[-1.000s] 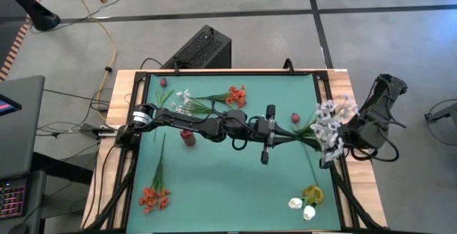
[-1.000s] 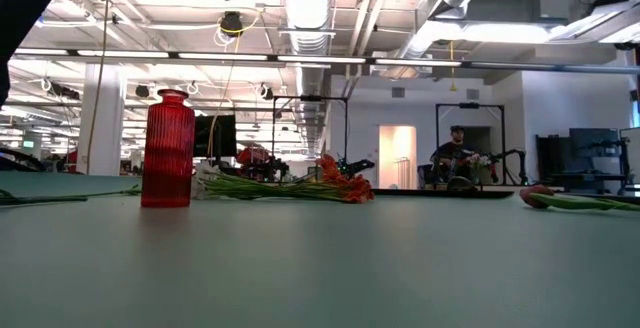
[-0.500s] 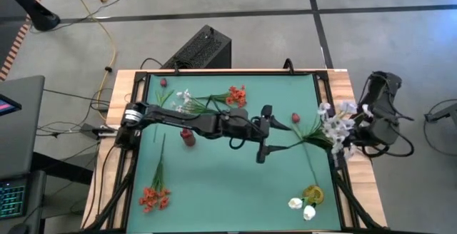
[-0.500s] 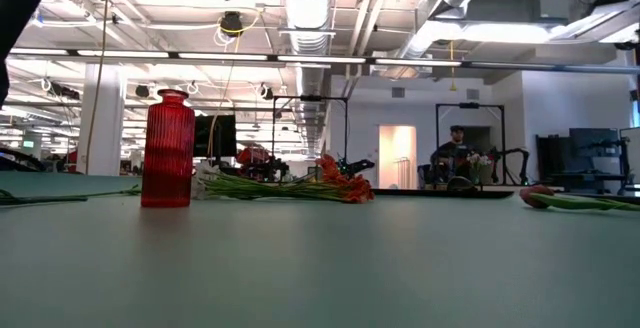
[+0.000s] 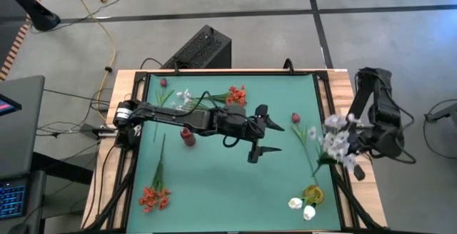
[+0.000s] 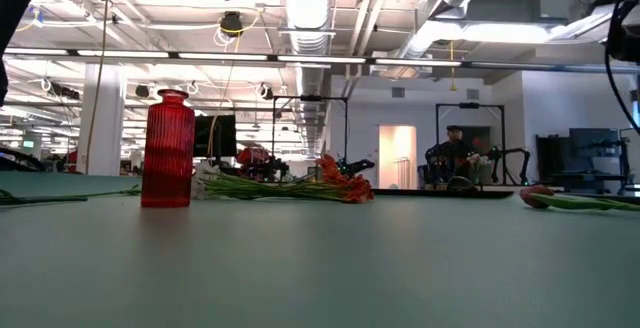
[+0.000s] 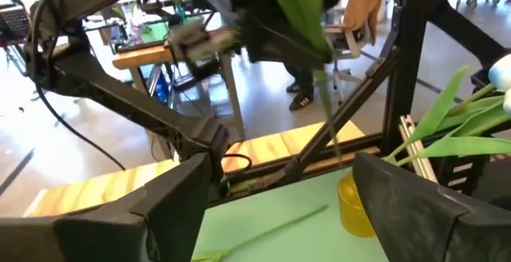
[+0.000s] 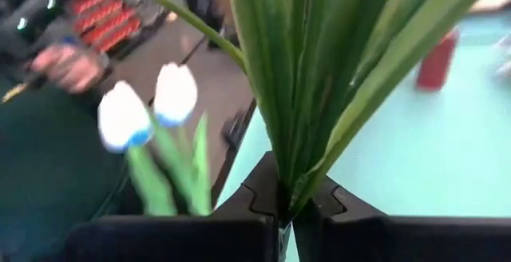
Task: Sort flowers into vase by color
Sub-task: Put the bottom white flowers into the yellow vase
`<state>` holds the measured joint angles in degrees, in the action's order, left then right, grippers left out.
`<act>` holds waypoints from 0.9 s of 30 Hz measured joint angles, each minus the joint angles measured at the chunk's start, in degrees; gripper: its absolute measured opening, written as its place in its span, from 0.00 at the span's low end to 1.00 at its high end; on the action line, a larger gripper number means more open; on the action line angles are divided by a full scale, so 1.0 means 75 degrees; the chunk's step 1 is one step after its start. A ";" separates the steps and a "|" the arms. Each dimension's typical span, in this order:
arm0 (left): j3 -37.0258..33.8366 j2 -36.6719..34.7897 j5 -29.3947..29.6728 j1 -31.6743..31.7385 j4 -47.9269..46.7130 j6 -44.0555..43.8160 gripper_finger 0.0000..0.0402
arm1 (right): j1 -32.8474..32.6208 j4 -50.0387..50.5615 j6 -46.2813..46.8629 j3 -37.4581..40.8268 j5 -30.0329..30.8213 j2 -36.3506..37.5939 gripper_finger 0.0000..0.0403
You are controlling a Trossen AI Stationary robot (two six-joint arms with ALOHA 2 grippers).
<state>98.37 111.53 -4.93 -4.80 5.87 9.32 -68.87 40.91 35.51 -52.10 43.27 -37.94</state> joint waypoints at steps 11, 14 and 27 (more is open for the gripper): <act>0.0000 0.0000 0.0038 0.0000 0.0173 -0.0253 0.74 | -0.1087 0.0819 0.2061 0.0000 0.0102 -0.1270 0.09; 0.0000 0.0000 0.0083 0.0000 0.0183 -0.0300 0.74 | -0.1448 0.0560 0.2082 0.0000 0.0471 -0.1501 0.09; 0.0000 0.0000 0.0204 0.0000 0.0207 -0.0396 0.74 | -0.2217 0.0425 0.2284 0.0000 0.1472 -0.2335 0.09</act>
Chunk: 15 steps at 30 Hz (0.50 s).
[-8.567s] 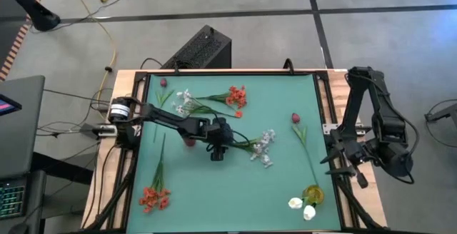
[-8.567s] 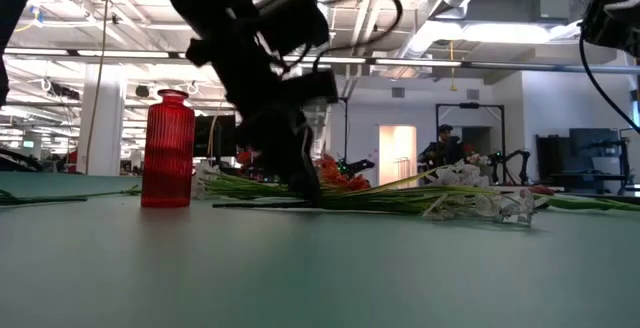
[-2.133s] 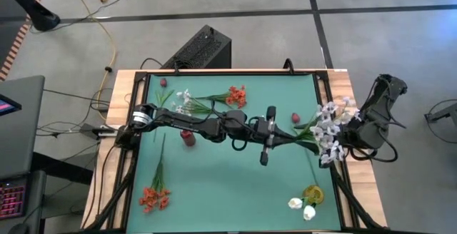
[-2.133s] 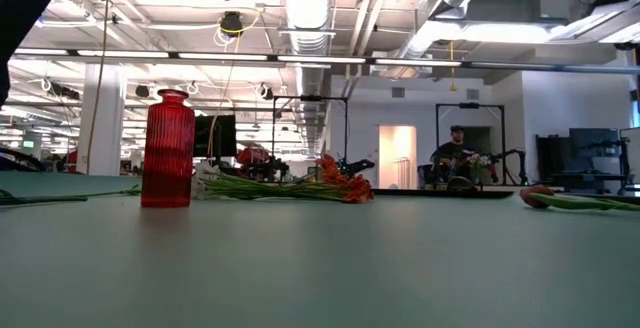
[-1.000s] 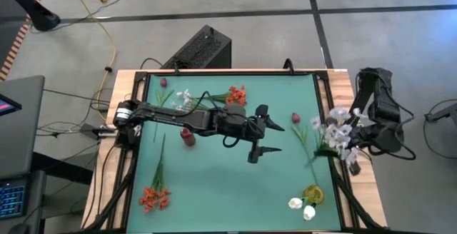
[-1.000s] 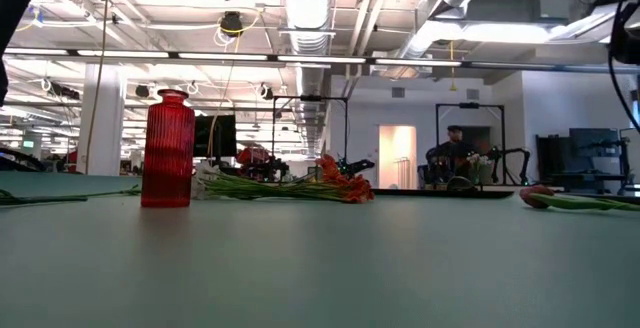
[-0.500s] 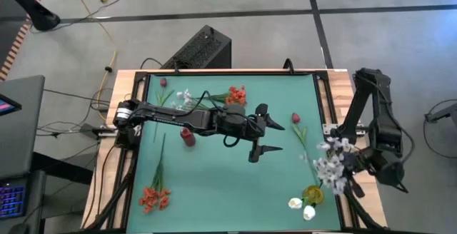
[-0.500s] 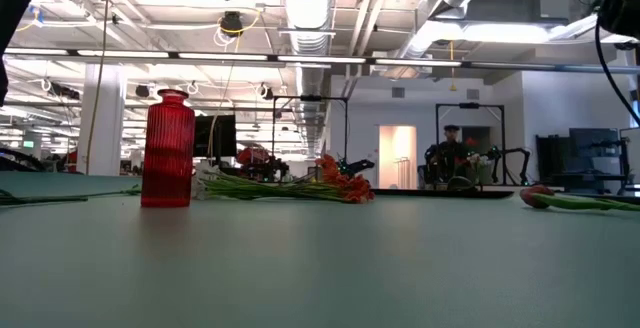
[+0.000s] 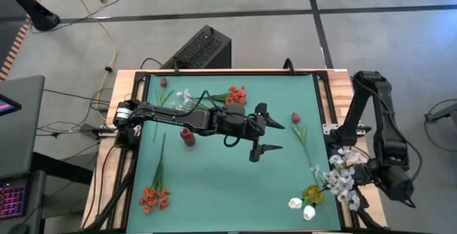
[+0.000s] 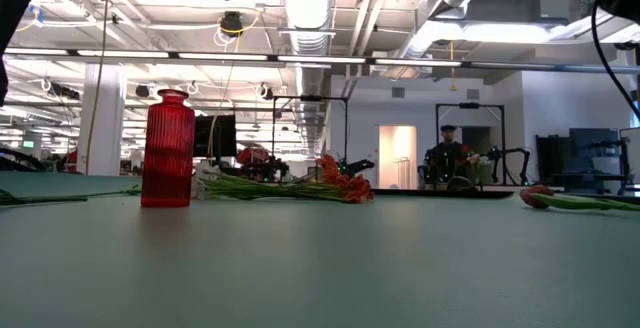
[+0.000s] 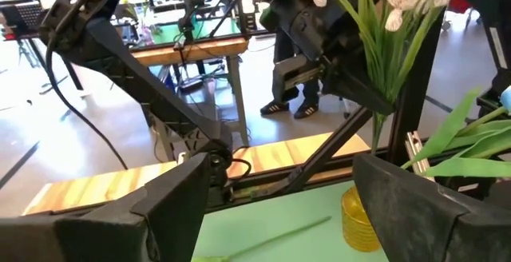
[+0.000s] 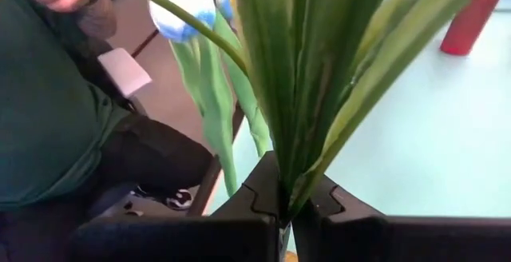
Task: Sort flowers into vase by color
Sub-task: Put the bottom white flowers into the yellow vase
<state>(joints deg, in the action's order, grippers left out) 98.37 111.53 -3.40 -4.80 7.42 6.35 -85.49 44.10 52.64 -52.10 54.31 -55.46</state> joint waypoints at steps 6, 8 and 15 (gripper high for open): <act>0.0000 0.0003 0.0000 0.0000 0.0000 -0.0015 0.74 | 0.0003 0.0413 0.0749 0.0000 0.0079 -0.0307 0.09; 0.0000 0.0003 -0.0003 0.0000 -0.0001 -0.0015 0.74 | 0.0003 0.0476 0.0874 -0.0001 0.0190 -0.0401 0.09; 0.0000 0.0009 -0.0059 0.0003 -0.0003 -0.0019 0.74 | 0.0003 0.0532 0.1381 0.0000 0.0194 -0.0949 0.09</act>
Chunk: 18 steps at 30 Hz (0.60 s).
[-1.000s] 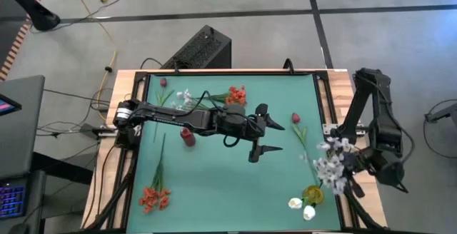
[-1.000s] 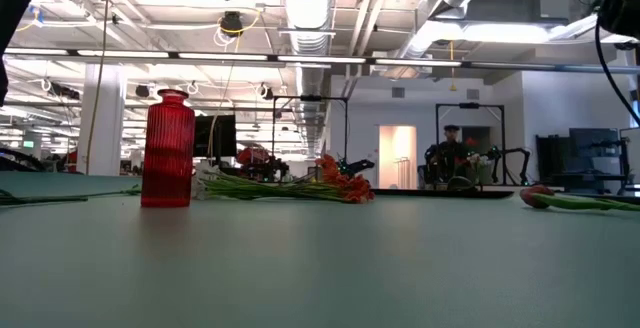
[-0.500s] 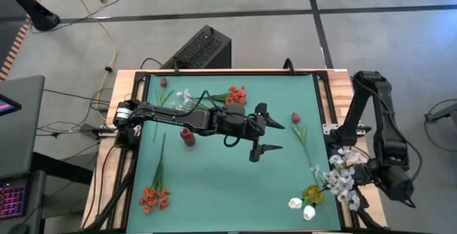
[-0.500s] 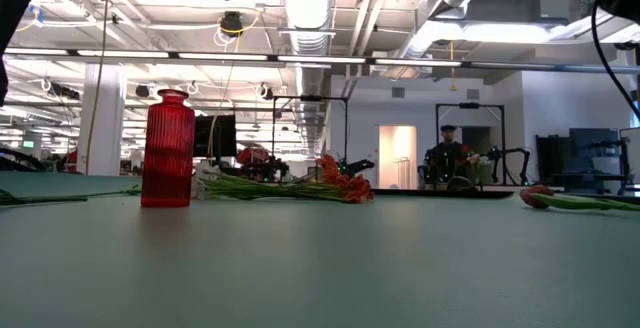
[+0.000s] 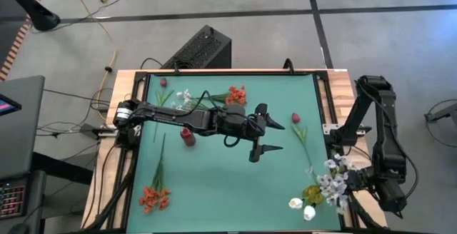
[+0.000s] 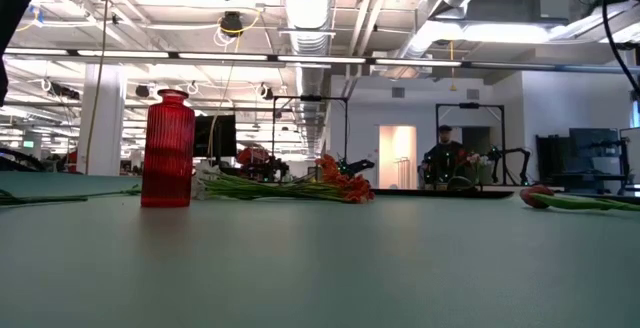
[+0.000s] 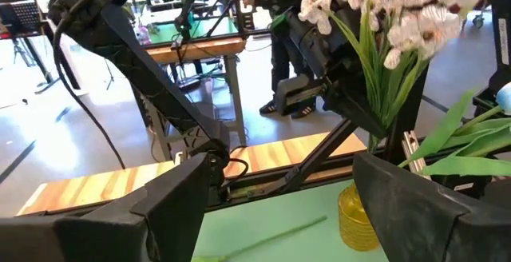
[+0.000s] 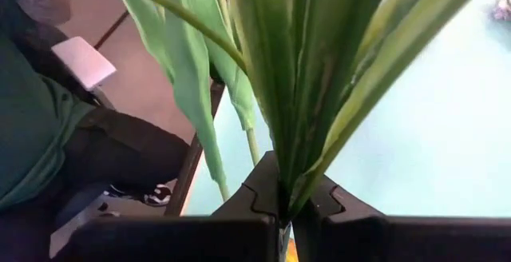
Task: Sort flowers into vase by color
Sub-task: Put the bottom white flowers into the yellow vase
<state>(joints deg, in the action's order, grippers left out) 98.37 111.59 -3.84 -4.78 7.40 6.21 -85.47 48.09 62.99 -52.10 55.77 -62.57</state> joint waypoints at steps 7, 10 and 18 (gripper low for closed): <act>0.0000 0.0000 -0.0006 0.0000 -0.0003 0.0001 0.74 | 0.0000 0.0174 0.0684 0.0000 -0.0329 -0.0561 0.11; 0.0000 0.0000 -0.0007 0.0000 -0.0003 0.0001 0.74 | 0.0015 0.0165 0.0732 0.0000 -0.0382 -0.0630 0.15; 0.0000 0.0000 -0.0024 0.0000 -0.0029 0.0001 0.74 | 0.0015 0.0289 0.0834 0.0000 -0.0649 -0.0496 0.31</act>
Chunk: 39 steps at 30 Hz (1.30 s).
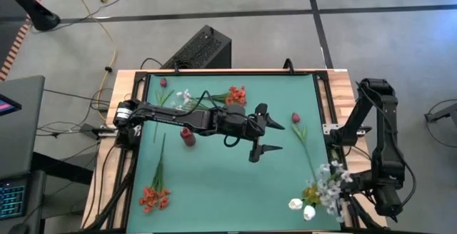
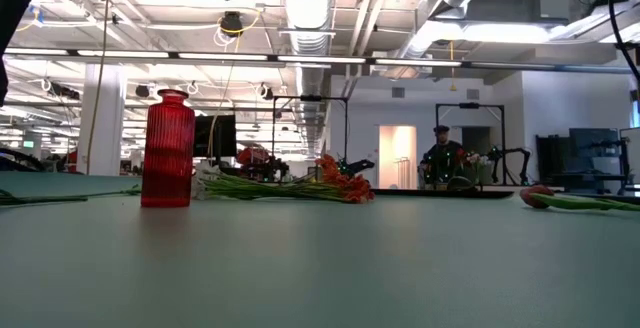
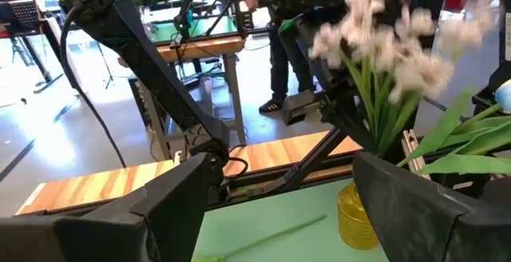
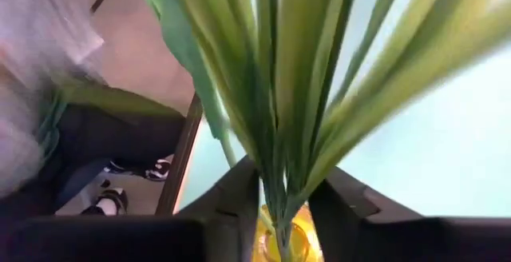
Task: Sort flowers into vase by color
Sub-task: Put the bottom white flowers into the yellow vase, then put the white flowers into the yellow vase
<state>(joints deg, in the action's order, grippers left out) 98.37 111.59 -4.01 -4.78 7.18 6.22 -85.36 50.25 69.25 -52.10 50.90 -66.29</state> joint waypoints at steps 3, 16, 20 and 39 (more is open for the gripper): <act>0.0000 0.0000 0.0000 0.0000 0.0000 0.0016 0.74 | 0.0036 0.0063 0.0045 0.0000 -0.0086 0.0032 0.41; 0.0000 0.0000 -0.0017 0.0000 -0.0003 0.0285 0.74 | 0.1172 0.0393 0.0829 0.0000 -0.3799 0.0951 0.63; 0.0003 0.0000 -0.0017 0.0000 -0.0055 0.0421 0.74 | 0.1556 0.0653 0.1148 0.0000 -0.4564 0.1465 0.63; 0.0012 -0.1005 0.1246 0.0015 -0.3319 0.0892 0.74 | 0.4632 0.3115 0.1487 -0.0003 -0.2532 0.2350 0.63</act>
<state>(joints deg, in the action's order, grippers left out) 98.45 104.05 5.33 -4.66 -17.71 12.91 -50.62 73.62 80.40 -52.12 31.91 -48.67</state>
